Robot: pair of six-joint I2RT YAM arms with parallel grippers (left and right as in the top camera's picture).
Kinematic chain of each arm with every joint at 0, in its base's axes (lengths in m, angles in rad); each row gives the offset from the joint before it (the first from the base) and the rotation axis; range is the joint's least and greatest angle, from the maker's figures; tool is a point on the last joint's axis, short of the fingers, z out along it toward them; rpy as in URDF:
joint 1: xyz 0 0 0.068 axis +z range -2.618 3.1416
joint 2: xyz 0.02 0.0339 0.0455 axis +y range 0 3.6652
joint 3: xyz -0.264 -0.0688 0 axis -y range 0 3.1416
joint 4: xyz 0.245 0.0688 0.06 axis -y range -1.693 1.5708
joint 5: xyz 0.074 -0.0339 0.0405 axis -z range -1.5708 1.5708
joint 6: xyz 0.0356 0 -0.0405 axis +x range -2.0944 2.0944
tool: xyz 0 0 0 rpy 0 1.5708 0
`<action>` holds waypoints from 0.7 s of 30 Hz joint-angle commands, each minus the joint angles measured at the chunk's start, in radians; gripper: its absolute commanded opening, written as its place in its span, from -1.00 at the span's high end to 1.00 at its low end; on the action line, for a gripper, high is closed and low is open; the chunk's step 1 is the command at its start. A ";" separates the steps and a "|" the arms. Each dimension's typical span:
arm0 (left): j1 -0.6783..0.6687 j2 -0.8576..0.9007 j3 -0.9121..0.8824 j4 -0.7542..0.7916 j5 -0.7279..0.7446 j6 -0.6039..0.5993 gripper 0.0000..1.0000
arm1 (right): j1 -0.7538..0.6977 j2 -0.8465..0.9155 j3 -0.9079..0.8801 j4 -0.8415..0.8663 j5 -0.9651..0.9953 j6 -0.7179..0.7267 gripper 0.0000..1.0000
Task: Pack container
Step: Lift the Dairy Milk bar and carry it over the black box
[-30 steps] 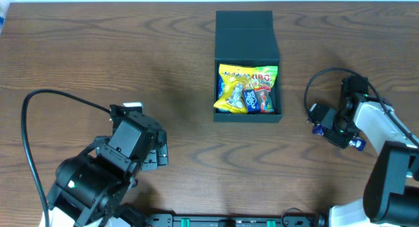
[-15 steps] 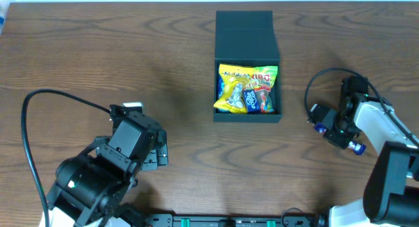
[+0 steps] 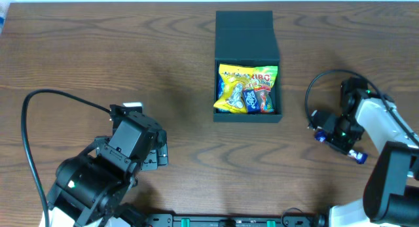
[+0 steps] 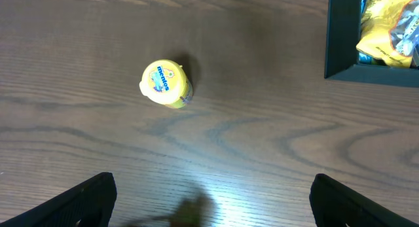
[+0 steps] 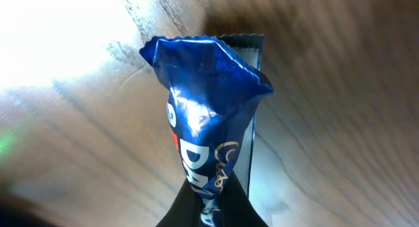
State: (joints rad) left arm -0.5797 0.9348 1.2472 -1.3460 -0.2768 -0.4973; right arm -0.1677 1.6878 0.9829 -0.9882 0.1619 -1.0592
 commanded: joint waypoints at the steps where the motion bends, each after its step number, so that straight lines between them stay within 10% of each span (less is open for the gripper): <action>1: 0.002 -0.001 0.000 -0.003 -0.018 0.003 -0.91 | 0.013 0.001 0.085 -0.048 -0.012 0.018 0.97; 21: 0.002 -0.001 0.000 -0.003 -0.018 0.003 -0.90 | 0.425 0.001 0.346 -0.206 0.000 0.018 0.97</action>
State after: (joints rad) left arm -0.5797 0.9348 1.2472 -1.3460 -0.2768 -0.4973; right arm 0.2092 1.6882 1.3102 -1.1980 0.1574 -1.0515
